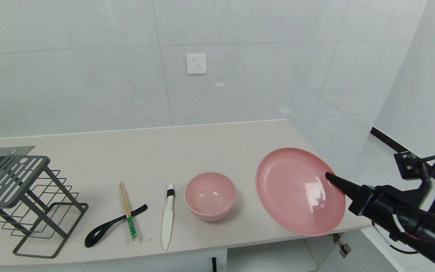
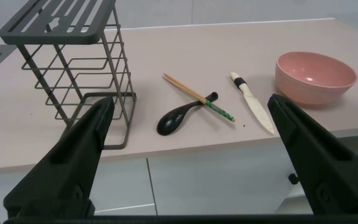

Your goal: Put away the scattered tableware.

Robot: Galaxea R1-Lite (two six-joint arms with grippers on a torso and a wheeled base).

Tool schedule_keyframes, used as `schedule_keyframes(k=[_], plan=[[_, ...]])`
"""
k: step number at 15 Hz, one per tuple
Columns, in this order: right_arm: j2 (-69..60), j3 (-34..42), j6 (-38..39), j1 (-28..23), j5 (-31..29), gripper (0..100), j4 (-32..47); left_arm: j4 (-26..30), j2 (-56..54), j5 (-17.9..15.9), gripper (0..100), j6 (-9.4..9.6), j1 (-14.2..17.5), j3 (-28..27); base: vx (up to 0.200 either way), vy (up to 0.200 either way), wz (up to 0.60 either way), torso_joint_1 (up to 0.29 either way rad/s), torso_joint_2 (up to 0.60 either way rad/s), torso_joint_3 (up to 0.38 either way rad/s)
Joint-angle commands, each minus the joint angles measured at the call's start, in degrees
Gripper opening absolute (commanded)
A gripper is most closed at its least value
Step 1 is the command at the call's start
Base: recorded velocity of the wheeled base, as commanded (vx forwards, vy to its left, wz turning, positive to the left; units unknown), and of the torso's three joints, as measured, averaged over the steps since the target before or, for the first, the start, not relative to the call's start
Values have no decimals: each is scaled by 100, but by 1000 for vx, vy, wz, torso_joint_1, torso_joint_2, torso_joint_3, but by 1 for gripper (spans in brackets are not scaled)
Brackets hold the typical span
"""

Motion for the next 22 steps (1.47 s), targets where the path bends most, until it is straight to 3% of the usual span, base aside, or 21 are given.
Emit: schedule_keyframes(k=[1, 5, 6, 7, 8, 9, 10, 11, 12, 14, 15, 17, 18, 19, 20, 22], plan=[[-598, 206, 10, 100, -5, 0, -8, -9, 7, -6, 100, 2, 1, 0, 0, 0, 0, 0, 0, 0], [-1204, 206, -87, 267, -313, 0, 159, -26, 7, -102, 100, 11, 1, 0, 0, 0, 0, 0, 0, 0], [-1389, 197, -175, 241, -322, 0, 150, -299, 7, -120, 100, 63, 1, 0, 0, 0, 0, 0, 0, 0], [-1582, 206, -262, 232, -322, 0, 159, -1116, 7, -120, 100, 186, 1, 0, 0, 0, 0, 0, 0, 0], [-1881, 153, -368, 197, -322, 0, 185, -1854, 7, -155, 100, 468, 1, 0, 0, 0, 0, 0, 0, 0], [-1960, 83, -377, 153, -322, 0, 238, -1828, 7, -234, 100, 468, 1, 0, 0, 0, 0, 0, 0, 0], [-2022, 65, -386, 109, -322, 0, 335, -1679, 60, -445, 100, 309, -25, -88, 0, 0, 0, 0, 0, 0], [-2057, 65, -386, 82, -322, 0, 405, -1239, 403, -542, 100, -156, -113, -571, 0, 0, 0, 0, 0, 0], [-2057, 74, -386, 82, -322, 0, 414, -712, 869, -630, 100, -482, -289, -1239, 0, 0, 0, 0, 0, 0], [-2048, 74, -394, 47, -322, 0, 431, 158, 1704, -1122, 100, -728, -746, -2259, 0, 0, 0, 0, 0, 0], [-2057, 83, -394, 47, -330, 0, 431, 272, 2002, -1280, 100, -772, -887, -2426, 0, 0, 0, 0, 0, 0], [-2083, 118, -605, 12, -330, 0, 502, 246, 2899, -1596, 100, -622, -1194, -2417, 0, 0, 0, 0, 0, 0], [-2127, 118, -684, -32, -330, 0, 510, 229, 3171, -1676, 100, -446, -1291, -2399, 0, 0, 0, 0, 0, 0], [-2224, 109, -763, -67, -330, 0, 554, 220, 3655, -1693, 100, -104, -1440, -2355, 0, 0, 0, 0, 0, 0], [-2338, 100, -763, -76, -339, 0, 642, 167, 3875, -1702, 100, 55, -1528, -2276, 0, 0, 0, 0, 0, 0], [-2549, 65, -772, -85, -339, 0, 915, 35, 4173, -1693, 100, 98, -1616, -2136, 0, 0, 0, 0, 0, 0]])
